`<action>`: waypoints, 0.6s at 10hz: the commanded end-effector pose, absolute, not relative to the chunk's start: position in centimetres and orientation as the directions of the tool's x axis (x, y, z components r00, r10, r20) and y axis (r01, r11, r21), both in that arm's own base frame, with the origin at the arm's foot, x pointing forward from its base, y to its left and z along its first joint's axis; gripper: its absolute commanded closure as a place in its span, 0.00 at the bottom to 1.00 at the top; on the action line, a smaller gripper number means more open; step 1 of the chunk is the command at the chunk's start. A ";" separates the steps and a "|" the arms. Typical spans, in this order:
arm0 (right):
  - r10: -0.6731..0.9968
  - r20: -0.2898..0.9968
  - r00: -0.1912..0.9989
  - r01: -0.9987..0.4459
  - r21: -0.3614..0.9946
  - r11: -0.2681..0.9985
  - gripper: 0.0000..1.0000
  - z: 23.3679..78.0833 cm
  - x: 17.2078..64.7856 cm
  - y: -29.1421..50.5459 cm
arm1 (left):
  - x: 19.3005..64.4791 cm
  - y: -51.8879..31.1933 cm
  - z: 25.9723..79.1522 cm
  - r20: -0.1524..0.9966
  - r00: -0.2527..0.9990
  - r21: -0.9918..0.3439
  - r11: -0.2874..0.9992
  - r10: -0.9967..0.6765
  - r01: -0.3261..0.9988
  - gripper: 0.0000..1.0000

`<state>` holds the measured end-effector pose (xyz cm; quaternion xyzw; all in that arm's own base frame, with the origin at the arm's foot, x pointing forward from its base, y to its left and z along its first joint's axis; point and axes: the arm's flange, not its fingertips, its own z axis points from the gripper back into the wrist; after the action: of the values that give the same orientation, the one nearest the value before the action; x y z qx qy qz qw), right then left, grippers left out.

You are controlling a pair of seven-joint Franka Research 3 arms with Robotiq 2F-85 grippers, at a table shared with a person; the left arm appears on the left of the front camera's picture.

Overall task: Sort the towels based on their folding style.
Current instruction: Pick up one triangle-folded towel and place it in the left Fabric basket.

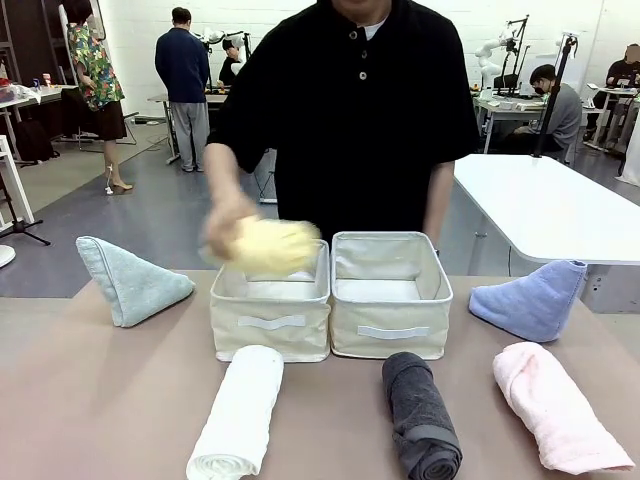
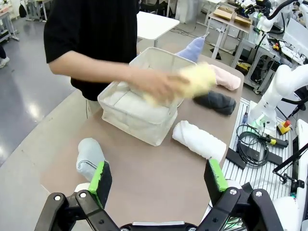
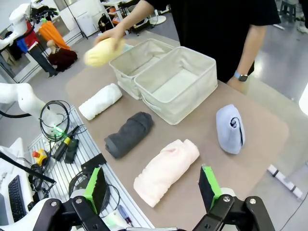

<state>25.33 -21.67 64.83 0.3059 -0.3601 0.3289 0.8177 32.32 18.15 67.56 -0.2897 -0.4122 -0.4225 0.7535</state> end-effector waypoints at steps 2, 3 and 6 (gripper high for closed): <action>0.313 0.807 0.501 -0.773 0.255 0.581 0.00 65.2 25.5 -21.8 | 34.7 15.9 66.6 0.774 0.376 -0.058 0.535 -0.509 0.843 0.00; 0.313 0.807 0.501 -0.773 0.255 0.581 0.00 65.2 25.5 -21.8 | 37.0 13.9 65.3 0.677 0.455 -0.094 0.545 -0.579 0.833 0.00; 0.313 0.807 0.501 -0.773 0.255 0.581 0.00 65.2 25.5 -21.8 | 43.0 7.7 58.9 0.330 0.578 -0.039 0.601 -0.746 0.798 0.00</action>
<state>25.25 -21.67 64.96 0.3050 -0.3605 0.3286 0.8179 42.22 8.51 60.33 -0.1118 -0.2000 -0.4465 0.8649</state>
